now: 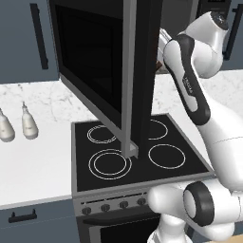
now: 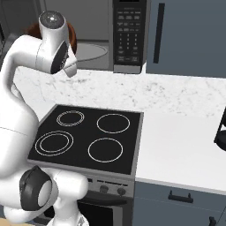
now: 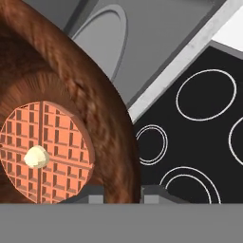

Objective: Open the microwave, place the bowl with waffle inside the microwave, then close the microwave door and turn it on.

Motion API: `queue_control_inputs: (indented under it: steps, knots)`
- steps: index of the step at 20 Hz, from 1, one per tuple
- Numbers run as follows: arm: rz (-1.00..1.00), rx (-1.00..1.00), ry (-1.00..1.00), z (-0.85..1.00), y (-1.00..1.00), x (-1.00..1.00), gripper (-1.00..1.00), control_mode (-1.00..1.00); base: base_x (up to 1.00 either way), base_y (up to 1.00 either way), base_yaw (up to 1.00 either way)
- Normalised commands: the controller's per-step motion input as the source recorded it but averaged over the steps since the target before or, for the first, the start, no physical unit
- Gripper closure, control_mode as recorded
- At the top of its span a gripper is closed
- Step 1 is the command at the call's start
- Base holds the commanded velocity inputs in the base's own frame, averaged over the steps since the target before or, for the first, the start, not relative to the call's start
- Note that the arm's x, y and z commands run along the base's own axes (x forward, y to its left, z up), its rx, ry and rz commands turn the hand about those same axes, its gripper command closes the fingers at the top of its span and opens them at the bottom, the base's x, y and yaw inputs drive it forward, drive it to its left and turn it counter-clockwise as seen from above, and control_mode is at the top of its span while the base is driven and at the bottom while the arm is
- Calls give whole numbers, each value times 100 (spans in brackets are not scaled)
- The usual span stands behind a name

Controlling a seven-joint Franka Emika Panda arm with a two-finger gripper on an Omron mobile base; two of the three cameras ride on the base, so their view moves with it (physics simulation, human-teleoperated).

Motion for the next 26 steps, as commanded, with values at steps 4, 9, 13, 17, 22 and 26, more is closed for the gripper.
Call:
queue_control_inputs:
  steps: [4, 9, 13, 17, 22, 26]
  knots:
    - [0, 1, 0, 19, 0, 24, 100, -100, 0, 0, 0]
    - [0, 0, 0, 7, 6, 44, 100, -100, 0, 0, 0]
    - [0, -1, 0, 0, 16, 55, 100, -100, 0, 0, 0]
    - [0, -5, 0, 0, 27, 52, 100, -100, 0, 0, 0]
    - [-2, -5, 0, 0, 11, 58, 100, -100, 0, 0, 0]
    - [0, -4, 0, 0, 5, 66, 100, -100, 0, 0, 0]
